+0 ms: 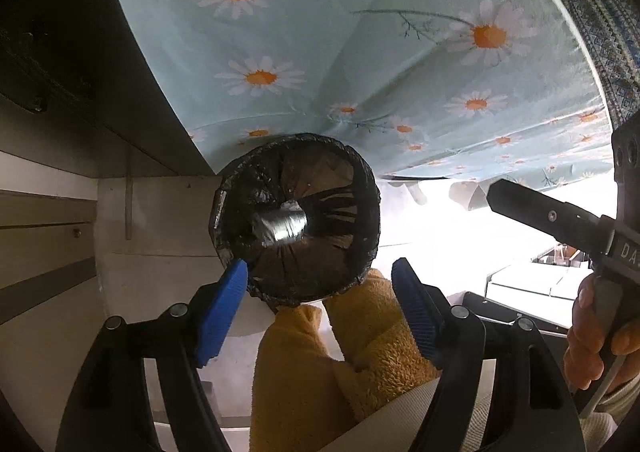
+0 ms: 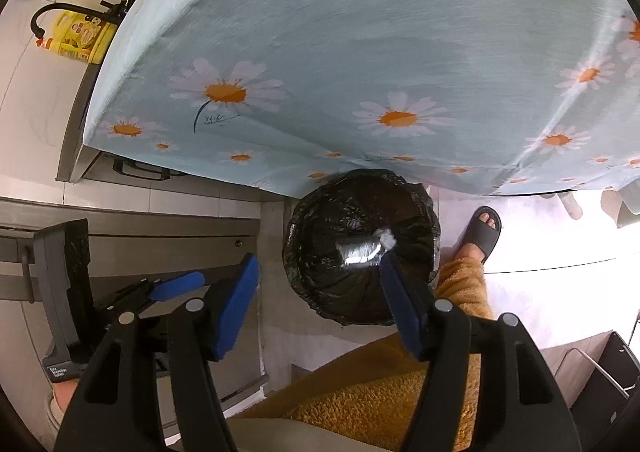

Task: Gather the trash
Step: 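Move both tools back up to the counter toward the snack wrapper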

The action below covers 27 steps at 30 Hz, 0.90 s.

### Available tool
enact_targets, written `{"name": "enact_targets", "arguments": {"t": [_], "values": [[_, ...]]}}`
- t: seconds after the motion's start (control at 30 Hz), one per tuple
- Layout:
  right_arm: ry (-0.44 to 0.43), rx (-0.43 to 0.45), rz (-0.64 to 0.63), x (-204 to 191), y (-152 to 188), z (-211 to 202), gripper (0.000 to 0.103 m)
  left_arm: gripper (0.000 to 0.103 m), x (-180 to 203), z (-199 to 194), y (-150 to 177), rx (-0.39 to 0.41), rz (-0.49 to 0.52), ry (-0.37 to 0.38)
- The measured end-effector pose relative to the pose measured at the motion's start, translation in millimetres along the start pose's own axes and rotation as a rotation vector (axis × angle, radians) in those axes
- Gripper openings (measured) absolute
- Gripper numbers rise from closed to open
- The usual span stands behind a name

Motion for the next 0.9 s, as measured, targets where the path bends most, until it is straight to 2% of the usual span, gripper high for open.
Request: {"name": "enact_targets", "arguments": {"t": [0.37,0.9], "values": [[0.021,0.05,-0.012,-2.7,-1.0,-31.5,0.063,0.072,9.9,-43.1,-3.2,0.076,0.021,0.05],[0.057,0.212,-0.062,-20.9,-8.4,-108.0,0.063,0.072,37.0,-115.1,-12.5,0.242,0.112,0.09]]}}
Point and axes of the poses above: each gripper's, at about its wrist camera, not at the fingertips, and z roughly the way its jaws point, x to its right, y to its underside, the point moved 6 cm from there along z, roughly the way its jaws point, and after that the axes turned 13 degrees about -z, right-handed, at the moved point
